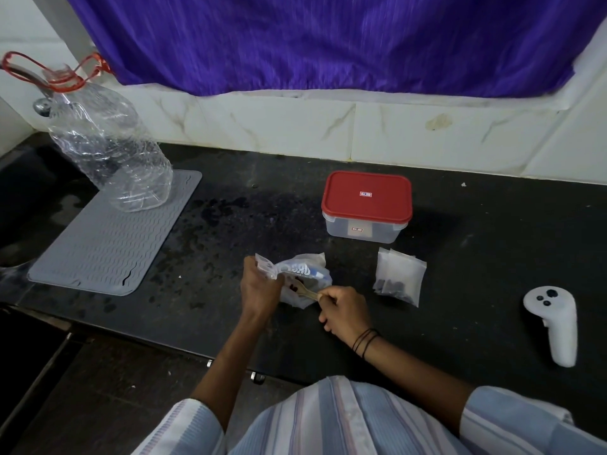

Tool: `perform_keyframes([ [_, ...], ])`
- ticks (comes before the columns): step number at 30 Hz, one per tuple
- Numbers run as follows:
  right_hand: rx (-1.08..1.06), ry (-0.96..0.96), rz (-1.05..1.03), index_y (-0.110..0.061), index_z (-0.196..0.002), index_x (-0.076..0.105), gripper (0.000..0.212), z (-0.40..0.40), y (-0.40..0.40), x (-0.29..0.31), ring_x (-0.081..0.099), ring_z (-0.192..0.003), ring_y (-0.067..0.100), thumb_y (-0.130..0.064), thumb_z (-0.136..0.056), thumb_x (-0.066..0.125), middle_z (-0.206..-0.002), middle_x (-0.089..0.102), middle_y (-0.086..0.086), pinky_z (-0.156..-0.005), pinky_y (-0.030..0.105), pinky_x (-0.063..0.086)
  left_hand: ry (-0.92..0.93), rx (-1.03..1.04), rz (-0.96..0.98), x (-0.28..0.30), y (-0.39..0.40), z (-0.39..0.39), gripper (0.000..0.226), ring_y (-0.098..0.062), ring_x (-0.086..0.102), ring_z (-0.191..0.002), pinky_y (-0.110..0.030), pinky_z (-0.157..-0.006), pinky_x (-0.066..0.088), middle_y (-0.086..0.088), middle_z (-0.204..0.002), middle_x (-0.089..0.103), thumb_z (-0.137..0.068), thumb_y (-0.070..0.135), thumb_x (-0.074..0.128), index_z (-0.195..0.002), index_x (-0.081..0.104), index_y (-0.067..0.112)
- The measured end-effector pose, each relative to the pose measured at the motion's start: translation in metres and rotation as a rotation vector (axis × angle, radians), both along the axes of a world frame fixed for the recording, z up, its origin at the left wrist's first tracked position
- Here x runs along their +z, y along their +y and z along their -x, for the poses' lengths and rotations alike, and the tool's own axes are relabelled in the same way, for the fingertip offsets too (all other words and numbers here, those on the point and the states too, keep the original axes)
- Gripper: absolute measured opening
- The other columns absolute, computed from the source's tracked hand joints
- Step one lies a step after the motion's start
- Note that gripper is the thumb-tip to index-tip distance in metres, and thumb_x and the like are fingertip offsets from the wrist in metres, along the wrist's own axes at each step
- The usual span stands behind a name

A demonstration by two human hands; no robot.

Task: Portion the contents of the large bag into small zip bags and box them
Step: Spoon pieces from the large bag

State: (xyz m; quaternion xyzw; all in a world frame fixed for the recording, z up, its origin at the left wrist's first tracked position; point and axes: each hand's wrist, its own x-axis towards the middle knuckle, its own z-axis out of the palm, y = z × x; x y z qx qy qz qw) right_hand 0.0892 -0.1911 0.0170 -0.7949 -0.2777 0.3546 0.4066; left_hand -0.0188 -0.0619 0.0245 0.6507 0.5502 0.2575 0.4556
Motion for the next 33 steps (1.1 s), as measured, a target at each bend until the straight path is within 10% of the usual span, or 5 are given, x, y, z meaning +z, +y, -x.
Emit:
perform_keyframes([
  [10,-0.119,0.415,-0.103,-0.012,-0.100,0.069,0.019,0.001,-0.004,-0.002,0.056,-0.049,0.011,-0.013,-0.098,0.051,-0.066,0.064,0.006,-0.045,0.023,0.045,0.079,0.009,-0.168,0.002,-0.004,-0.002,0.014,-0.015,0.062,-0.071,-0.027,-0.053,0.049,0.001,-0.084,0.059,-0.092,0.009,0.056,-0.097,0.045,0.015],
  [33,-0.164,0.308,-0.199,-0.008,-0.094,0.070,0.019,-0.004,-0.011,0.007,0.056,-0.050,0.013,-0.013,-0.097,0.052,-0.062,0.062,0.007,-0.047,0.024,0.046,0.097,-0.093,-0.171,0.012,0.006,0.005,0.044,-0.015,0.061,-0.081,-0.030,-0.059,0.050,0.003,-0.091,0.056,-0.075,0.017,0.079,-0.098,0.041,0.020],
])
